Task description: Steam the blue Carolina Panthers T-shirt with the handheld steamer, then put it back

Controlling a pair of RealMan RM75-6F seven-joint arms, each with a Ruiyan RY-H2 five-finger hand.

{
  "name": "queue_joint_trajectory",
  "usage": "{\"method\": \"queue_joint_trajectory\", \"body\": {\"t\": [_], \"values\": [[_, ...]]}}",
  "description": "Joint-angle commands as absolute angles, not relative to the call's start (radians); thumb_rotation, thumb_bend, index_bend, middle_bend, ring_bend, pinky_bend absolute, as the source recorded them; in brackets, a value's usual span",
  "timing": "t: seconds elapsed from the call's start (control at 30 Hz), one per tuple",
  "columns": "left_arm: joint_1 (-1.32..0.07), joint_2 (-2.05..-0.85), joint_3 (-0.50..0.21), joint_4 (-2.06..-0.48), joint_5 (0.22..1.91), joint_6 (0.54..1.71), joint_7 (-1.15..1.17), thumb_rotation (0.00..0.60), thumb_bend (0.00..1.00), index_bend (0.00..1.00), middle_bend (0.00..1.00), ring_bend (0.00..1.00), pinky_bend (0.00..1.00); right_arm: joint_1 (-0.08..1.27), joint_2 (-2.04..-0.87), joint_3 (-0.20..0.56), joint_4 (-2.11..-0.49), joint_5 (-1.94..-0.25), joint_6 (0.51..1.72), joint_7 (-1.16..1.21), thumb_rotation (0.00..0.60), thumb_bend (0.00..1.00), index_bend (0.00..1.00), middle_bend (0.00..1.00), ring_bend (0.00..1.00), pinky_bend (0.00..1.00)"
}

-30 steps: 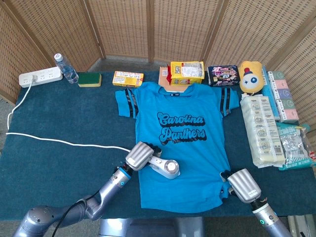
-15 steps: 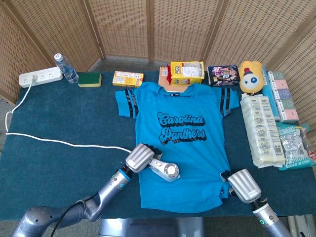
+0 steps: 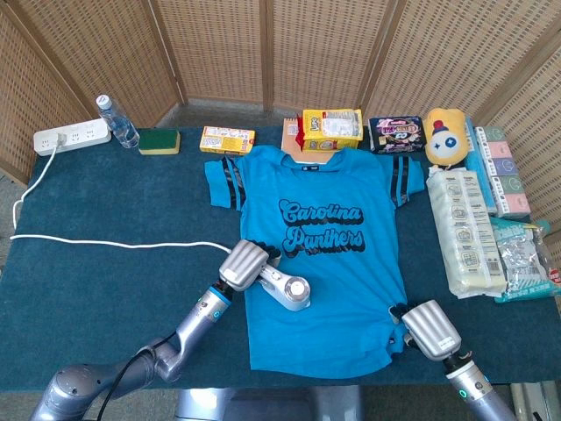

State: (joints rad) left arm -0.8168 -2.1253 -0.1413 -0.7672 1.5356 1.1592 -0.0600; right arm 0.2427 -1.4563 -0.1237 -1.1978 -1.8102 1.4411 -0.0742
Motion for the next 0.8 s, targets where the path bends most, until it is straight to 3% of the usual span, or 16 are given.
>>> {"method": "queue_joint_trajectory", "body": {"t": [0.03, 0.53, 0.8], "values": [[-0.824, -2.133, -0.155, -0.748, 1.525, 1.154, -0.063, 0.6, 0.55, 0.56, 0.7, 0.63, 0.68, 0.243, -1.456, -0.124, -1.199, -1.81, 1.441, -0.075, 0.6, 0.49, 0.71, 0.63, 0.68, 0.8], [-0.855, -2.187, -0.222, -0.636, 1.464, 1.145, -0.087, 0.6, 0.54, 0.56, 0.7, 0.63, 0.68, 0.242, -1.455, -0.123, -1.198, -1.805, 1.438, -0.077, 0.6, 0.49, 0.71, 0.64, 0.68, 0.8], [-0.856, -2.196, -0.203, -0.624, 1.473, 1.146, -0.101, 0.6, 0.54, 0.56, 0.7, 0.63, 0.67, 0.239, -1.452, -0.123, -1.198, -1.804, 1.442, -0.074, 0.6, 0.49, 0.71, 0.64, 0.69, 0.8]]}}
